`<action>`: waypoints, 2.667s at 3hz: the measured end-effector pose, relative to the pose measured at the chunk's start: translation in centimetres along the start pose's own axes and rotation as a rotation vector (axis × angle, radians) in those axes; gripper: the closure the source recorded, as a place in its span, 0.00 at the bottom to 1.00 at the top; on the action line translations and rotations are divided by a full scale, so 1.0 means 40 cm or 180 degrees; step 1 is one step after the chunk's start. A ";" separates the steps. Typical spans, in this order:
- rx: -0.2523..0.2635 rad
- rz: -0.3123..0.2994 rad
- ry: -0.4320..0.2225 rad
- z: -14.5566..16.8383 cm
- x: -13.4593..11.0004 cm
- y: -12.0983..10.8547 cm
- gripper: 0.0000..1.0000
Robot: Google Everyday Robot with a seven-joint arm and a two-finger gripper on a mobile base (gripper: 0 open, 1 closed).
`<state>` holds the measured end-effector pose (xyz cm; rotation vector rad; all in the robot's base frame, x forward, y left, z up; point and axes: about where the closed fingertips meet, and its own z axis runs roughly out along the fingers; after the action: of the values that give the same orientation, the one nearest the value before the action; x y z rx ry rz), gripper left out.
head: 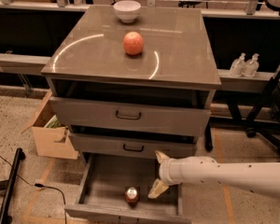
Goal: Pick coke can from bottom drawer and place on counter
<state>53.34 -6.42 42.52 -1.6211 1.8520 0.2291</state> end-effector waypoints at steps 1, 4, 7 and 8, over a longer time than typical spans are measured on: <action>-0.0307 0.0143 0.0010 0.108 0.079 0.045 0.00; -0.0497 0.0324 -0.0024 0.227 0.167 0.122 0.00; -0.0343 0.0564 -0.0278 0.371 0.247 0.121 0.00; -0.0264 0.0647 -0.0353 0.419 0.257 0.117 0.00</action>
Offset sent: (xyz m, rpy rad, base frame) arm -0.0007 0.0002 -0.0418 0.0090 0.0741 0.0163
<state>54.77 -4.91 22.43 -1.4424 1.9434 0.4806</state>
